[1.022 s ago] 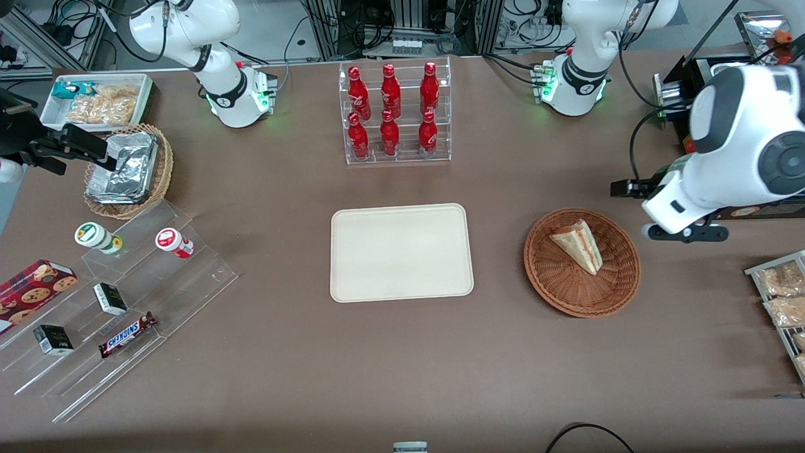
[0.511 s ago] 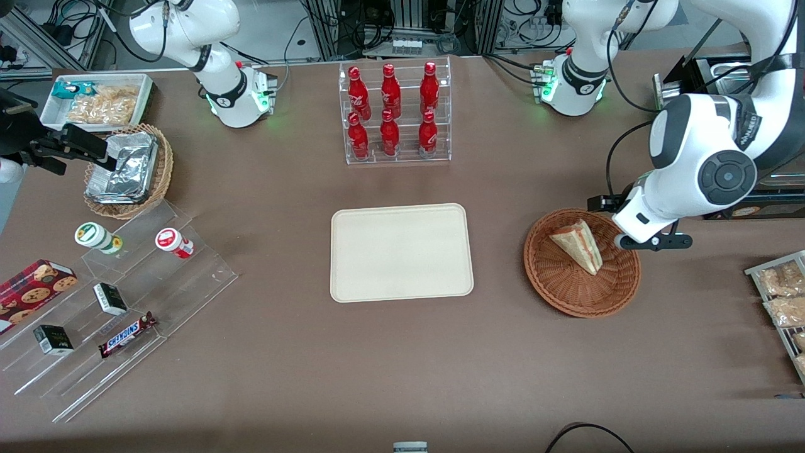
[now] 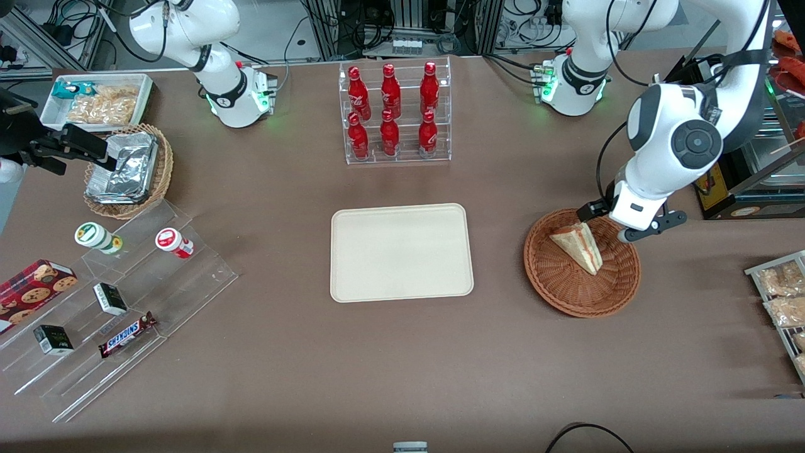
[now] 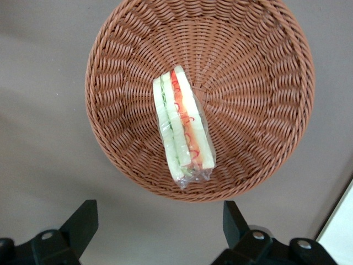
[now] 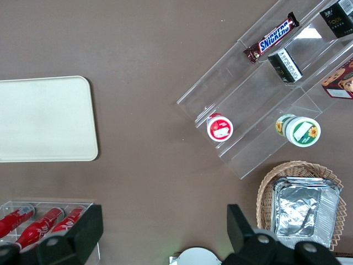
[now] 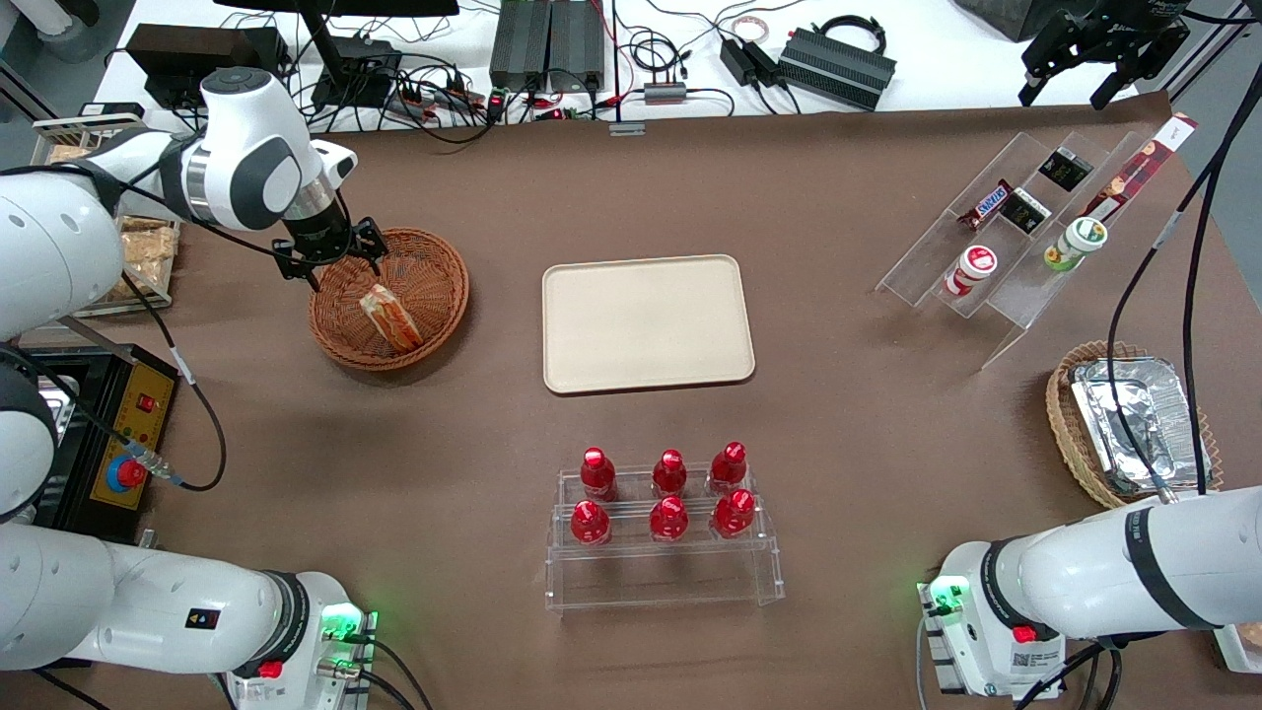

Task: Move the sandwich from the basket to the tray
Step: 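Lower the open left gripper over the wrapped sandwich in the basket, then close the left gripper on the sandwich's upright edge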

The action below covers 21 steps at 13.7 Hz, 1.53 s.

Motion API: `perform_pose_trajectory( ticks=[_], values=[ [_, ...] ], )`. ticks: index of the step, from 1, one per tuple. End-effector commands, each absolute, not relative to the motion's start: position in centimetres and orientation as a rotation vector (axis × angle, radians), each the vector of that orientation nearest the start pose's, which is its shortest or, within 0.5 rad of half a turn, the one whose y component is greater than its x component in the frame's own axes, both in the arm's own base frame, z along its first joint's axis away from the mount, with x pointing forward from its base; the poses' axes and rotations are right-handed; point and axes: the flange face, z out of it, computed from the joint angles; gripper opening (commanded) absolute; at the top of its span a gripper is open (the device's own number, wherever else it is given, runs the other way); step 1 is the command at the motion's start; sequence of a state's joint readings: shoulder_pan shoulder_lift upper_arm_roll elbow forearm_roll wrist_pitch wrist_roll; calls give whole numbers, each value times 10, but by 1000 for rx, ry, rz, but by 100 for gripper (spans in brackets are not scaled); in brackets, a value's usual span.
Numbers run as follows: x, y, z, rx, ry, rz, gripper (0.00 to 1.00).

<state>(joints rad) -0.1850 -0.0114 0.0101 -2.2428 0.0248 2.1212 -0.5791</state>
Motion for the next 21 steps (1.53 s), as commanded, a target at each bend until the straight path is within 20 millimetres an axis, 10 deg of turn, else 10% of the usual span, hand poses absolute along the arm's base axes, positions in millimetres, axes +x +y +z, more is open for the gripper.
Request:
perform_pose_trajectory(
  ticks=[1, 11, 17, 21],
  values=[
    [486, -95, 355, -2998, -716, 70, 100],
    [498, -100, 285, -2841, -1294, -14, 100],
    [500, -100, 259, -2838, -1293, -12, 99],
    [500, -98, 257, -2816, -1324, 4, 45]
  ],
)
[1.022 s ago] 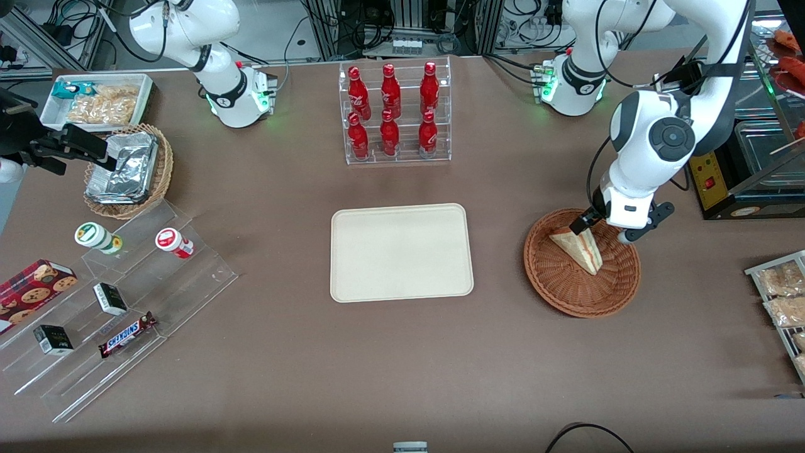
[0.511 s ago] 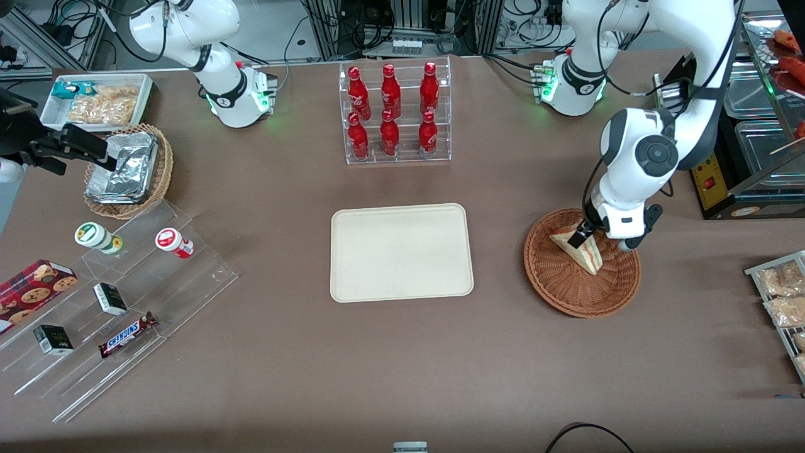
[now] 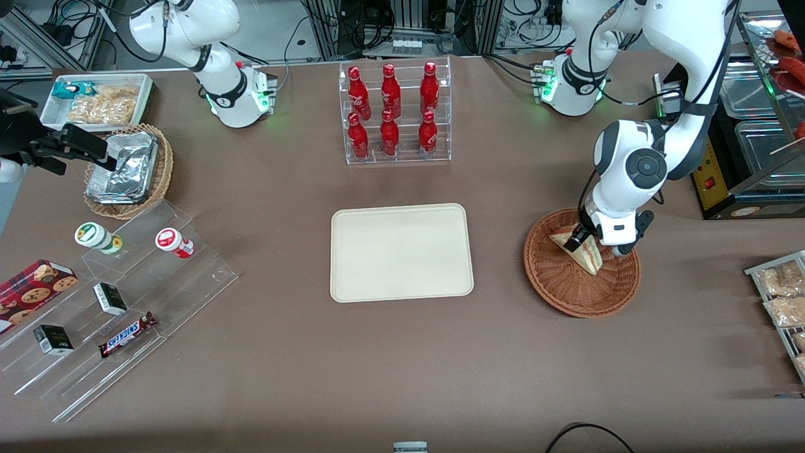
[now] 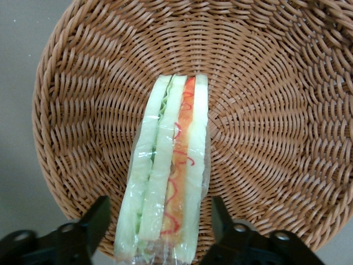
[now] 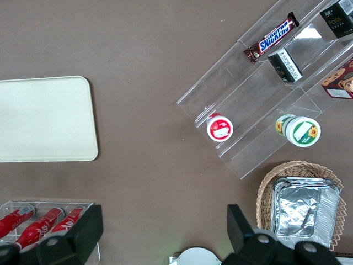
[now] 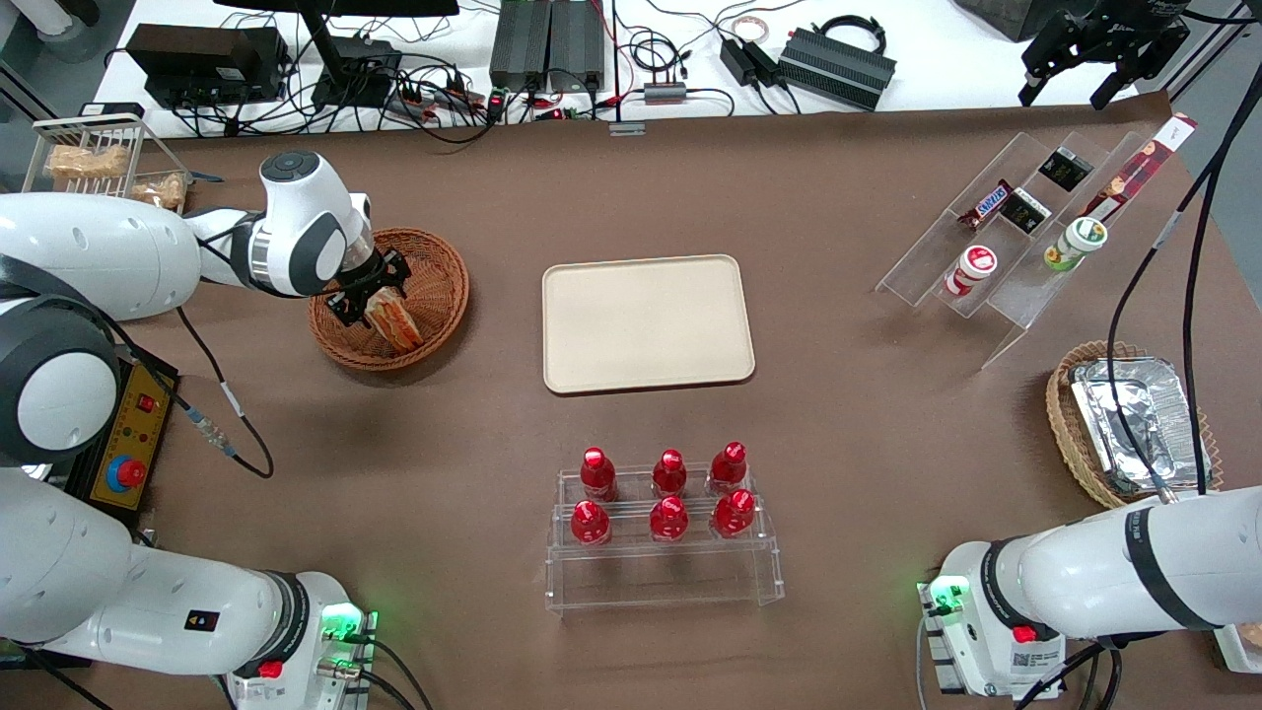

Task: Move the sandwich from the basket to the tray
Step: 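Close the left gripper on the sandwich's upright edge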

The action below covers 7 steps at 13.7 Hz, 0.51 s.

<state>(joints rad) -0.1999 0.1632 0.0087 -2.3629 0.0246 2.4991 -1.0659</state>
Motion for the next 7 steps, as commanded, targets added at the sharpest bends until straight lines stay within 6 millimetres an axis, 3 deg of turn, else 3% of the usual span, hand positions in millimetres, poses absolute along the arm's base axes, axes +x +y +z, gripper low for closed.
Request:
perform_pose_trajectory(
  ticks=[1, 2, 3, 7],
  values=[
    [500, -98, 258, -2809, -1344, 3, 29],
    [501, -98, 259, -2807, -1351, -1, 19],
    [504, -99, 263, -2811, -1353, -10, 16],
    [520, -102, 289, -2816, -1358, -28, 14]
  ],
)
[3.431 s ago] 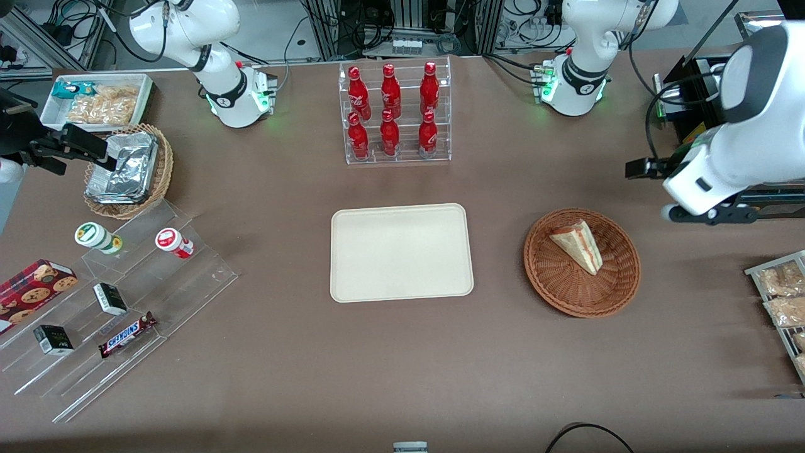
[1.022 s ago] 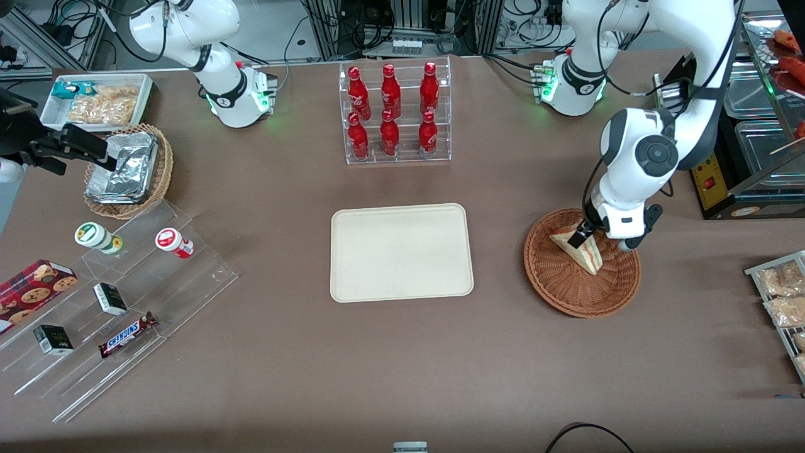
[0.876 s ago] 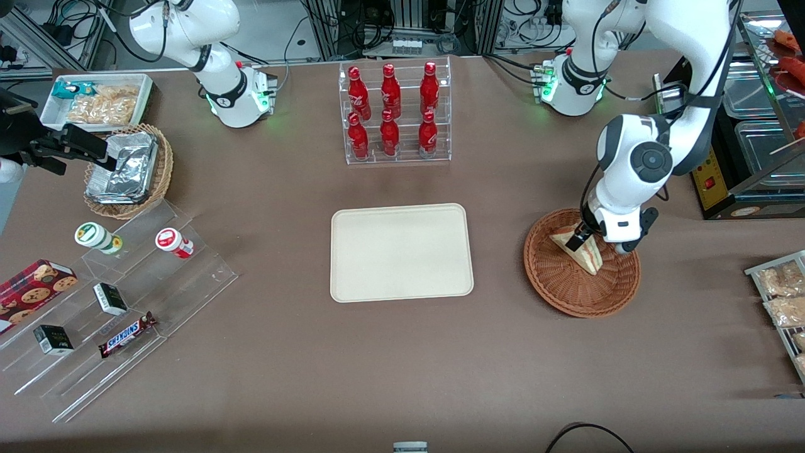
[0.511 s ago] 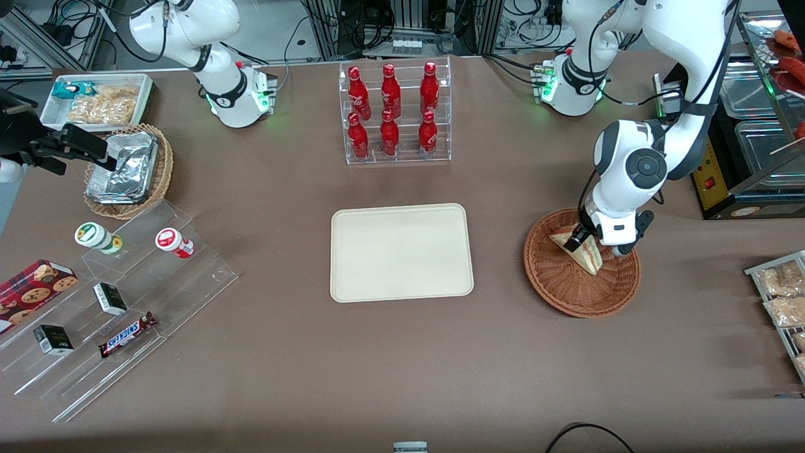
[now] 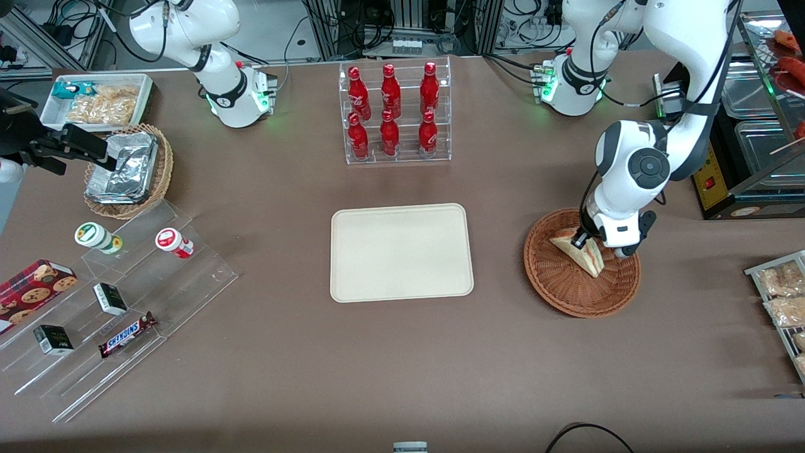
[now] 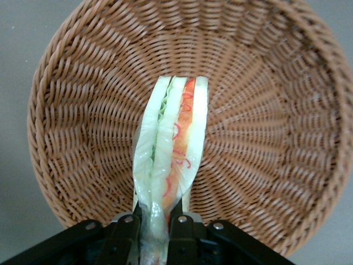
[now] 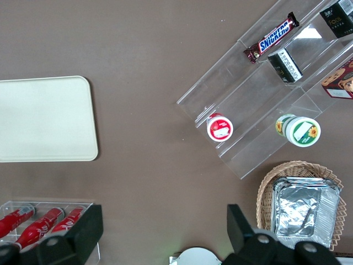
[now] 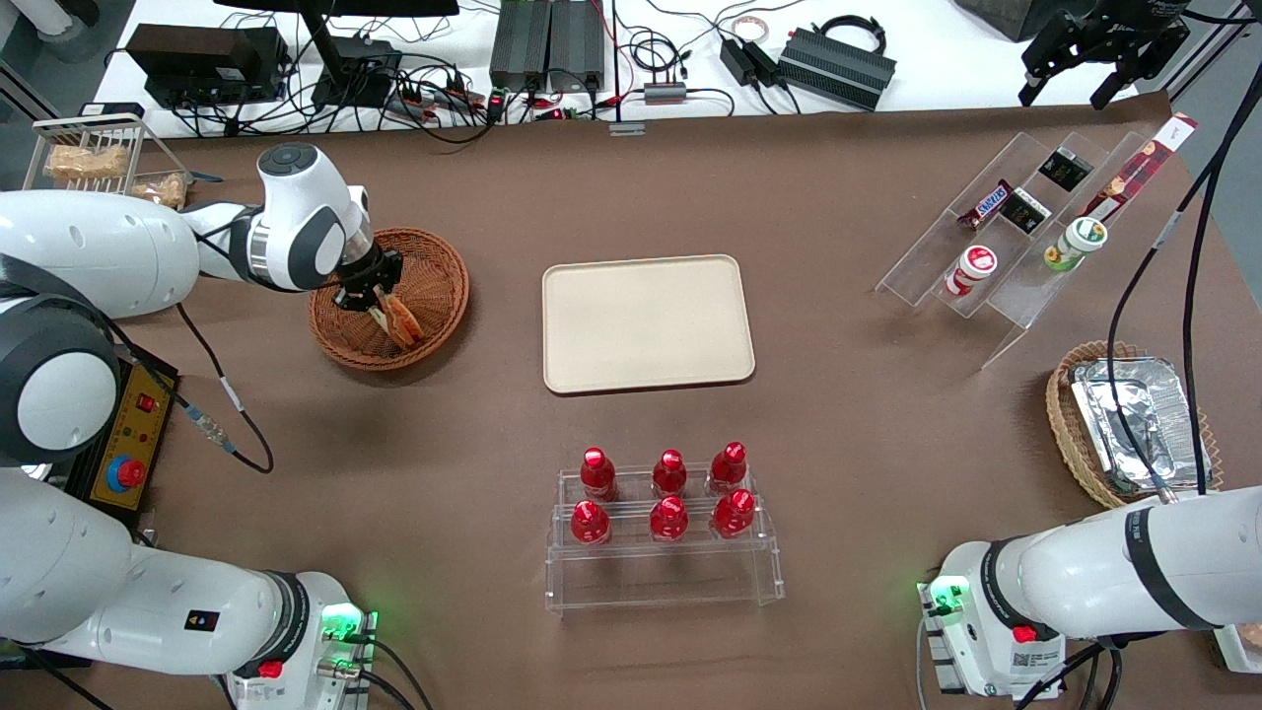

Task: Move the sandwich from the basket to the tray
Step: 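Close the left gripper on the sandwich's upright edge, then lift the sandwich and carry it with the left gripper over the tray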

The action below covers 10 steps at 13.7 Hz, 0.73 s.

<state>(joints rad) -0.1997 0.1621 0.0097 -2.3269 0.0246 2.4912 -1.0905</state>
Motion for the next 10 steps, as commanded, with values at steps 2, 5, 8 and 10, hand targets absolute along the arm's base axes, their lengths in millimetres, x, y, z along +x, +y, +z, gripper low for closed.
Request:
perform_pose_trajectory(
  ticks=[2, 5, 8, 10],
  values=[
    [531, -107, 312, -2810, -1264, 48, 11],
    [538, -128, 352, -2855, -919, 234, 10],
    [536, -185, 355, -2914, -665, 257, 8],
    [543, -218, 353, -2947, -548, 239, 8]
  ],
)
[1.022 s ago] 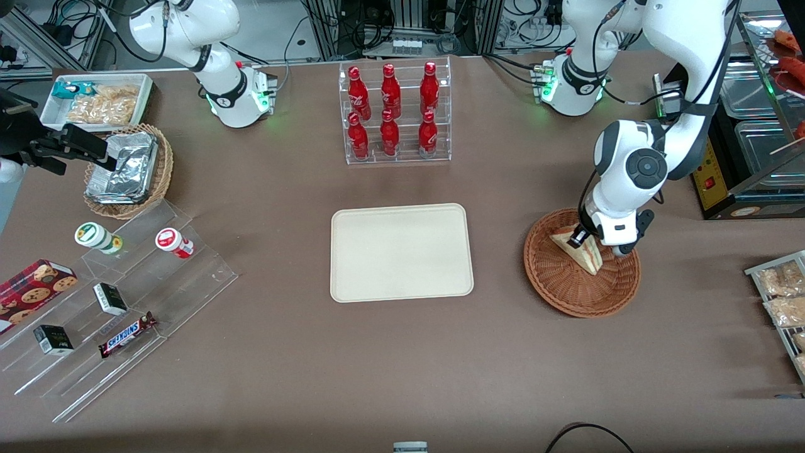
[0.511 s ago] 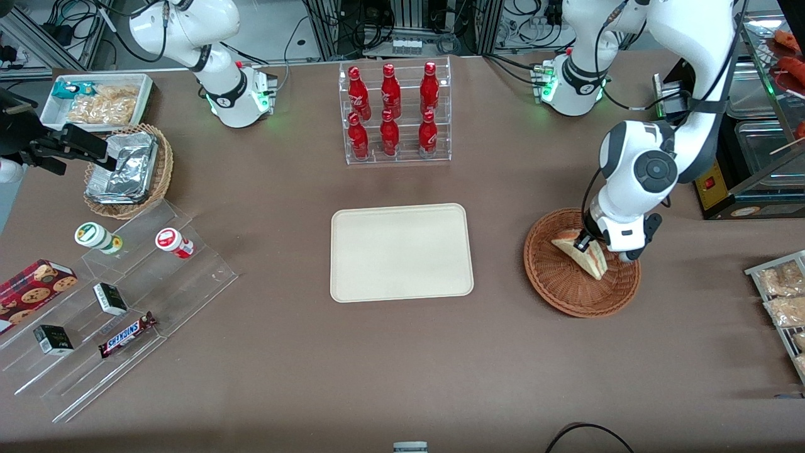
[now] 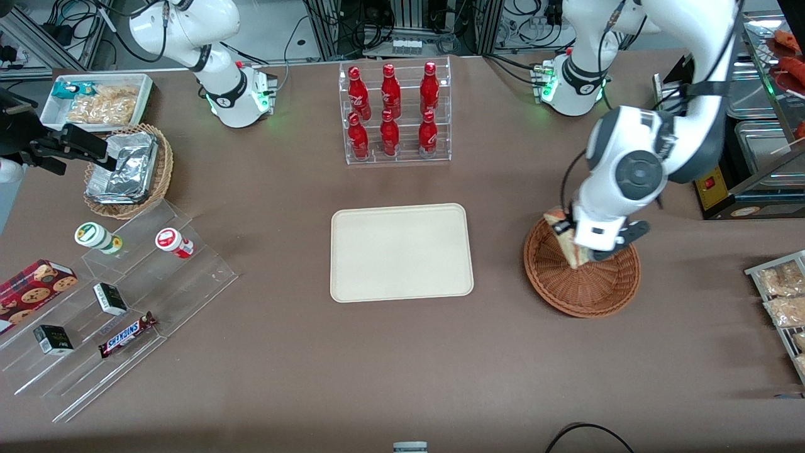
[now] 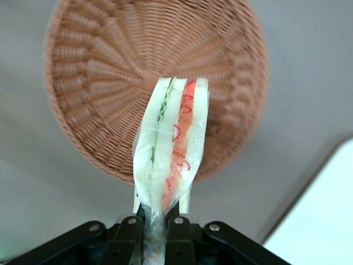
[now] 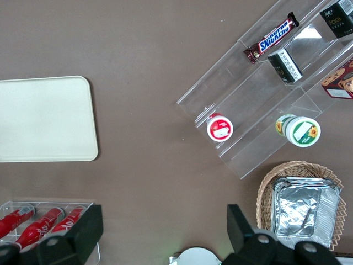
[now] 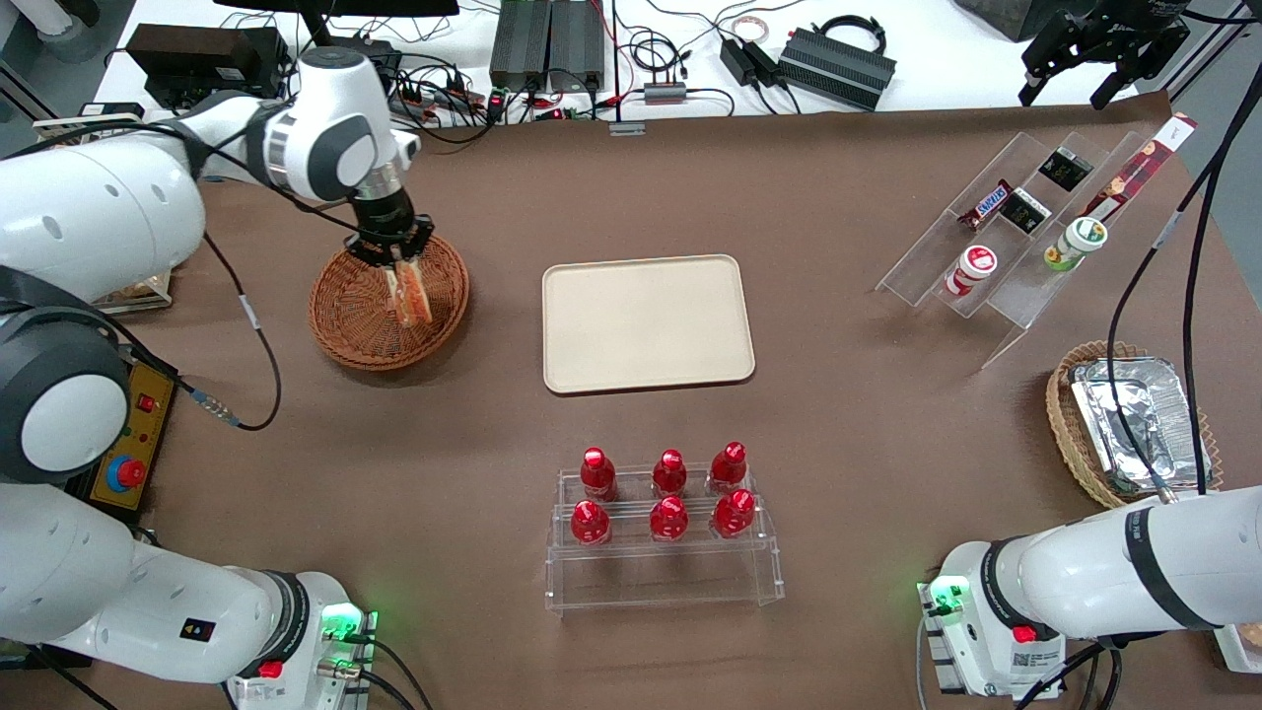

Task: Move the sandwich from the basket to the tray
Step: 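Lift the sandwich and carry it with the left gripper over the tray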

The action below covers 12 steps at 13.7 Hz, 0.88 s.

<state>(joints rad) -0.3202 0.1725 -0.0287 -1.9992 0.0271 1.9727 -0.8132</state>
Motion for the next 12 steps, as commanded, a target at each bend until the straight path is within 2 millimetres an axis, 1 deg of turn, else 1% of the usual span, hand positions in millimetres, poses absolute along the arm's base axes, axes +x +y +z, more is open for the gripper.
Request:
perform_pose_trajectory(
  ticks=[1, 3, 5, 9, 11, 12],
  values=[
    [547, -239, 350, -2961, -486, 234, 8],
    [547, -282, 343, -2978, -415, 224, 8],
    [539, -318, 334, -2988, -350, 223, 7],
    [536, -385, 312, -3050, -337, 285, 7],
    [524, -423, 300, -3071, -307, 316, 7],
    [521, -438, 297, -3075, -318, 311, 7]
  ],
)
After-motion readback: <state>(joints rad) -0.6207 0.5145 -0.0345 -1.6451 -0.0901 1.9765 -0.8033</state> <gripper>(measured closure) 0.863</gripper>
